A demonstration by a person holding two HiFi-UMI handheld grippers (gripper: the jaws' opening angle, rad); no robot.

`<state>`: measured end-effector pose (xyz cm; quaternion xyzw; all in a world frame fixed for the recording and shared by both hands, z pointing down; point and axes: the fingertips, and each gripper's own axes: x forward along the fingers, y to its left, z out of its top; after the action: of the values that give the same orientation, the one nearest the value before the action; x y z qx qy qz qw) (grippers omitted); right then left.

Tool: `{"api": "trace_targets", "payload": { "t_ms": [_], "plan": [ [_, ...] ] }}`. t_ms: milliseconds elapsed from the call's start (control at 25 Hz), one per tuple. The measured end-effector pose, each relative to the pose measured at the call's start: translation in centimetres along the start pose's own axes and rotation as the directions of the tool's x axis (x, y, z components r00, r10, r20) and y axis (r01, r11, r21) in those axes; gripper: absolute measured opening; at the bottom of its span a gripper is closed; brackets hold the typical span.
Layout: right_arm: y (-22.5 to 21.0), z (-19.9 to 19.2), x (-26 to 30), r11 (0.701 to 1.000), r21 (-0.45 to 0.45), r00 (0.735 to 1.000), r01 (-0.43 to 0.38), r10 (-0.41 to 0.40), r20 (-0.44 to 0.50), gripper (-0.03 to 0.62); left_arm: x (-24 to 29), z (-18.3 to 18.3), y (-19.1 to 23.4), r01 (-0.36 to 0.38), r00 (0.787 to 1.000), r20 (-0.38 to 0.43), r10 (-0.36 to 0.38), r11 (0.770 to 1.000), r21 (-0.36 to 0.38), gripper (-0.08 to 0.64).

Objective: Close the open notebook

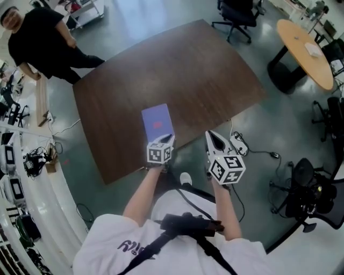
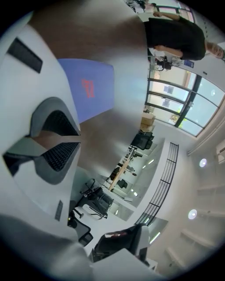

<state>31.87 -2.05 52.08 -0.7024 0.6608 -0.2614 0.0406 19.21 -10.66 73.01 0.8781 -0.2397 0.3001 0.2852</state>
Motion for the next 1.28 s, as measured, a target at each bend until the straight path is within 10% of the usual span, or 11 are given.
{"api": "trace_targets", "payload": {
  "t_ms": [200,440,720,1280],
  "plan": [
    [3.1,3.1,0.9,0.996,-0.025,0.995,-0.086,0.087,0.050,0.005,-7.0,6.4,-3.0,-0.008,0.976,0.217,0.006,1.000,0.008,0.032],
    [11.5,5.6,2.5,0.965,-0.095,0.953,-0.244,0.257,0.163,0.005,-19.5,13.0,-3.0,-0.209,0.860,0.496,0.119,0.969,0.129,0.031],
    [21.8,5.3,0.5,0.781,-0.466,0.863,-0.415,0.500,0.071,0.005,-29.7,17.2,-3.5,-0.328,0.695,0.698,0.175,0.940,0.090,0.008],
    [24.0,5.3,-0.7,0.759,-0.493,0.837,-0.425,0.537,0.104,0.005,-32.3,12.5,-5.2,-0.347,0.657,0.719,0.228,0.938,0.019,0.008]
  ]
}}
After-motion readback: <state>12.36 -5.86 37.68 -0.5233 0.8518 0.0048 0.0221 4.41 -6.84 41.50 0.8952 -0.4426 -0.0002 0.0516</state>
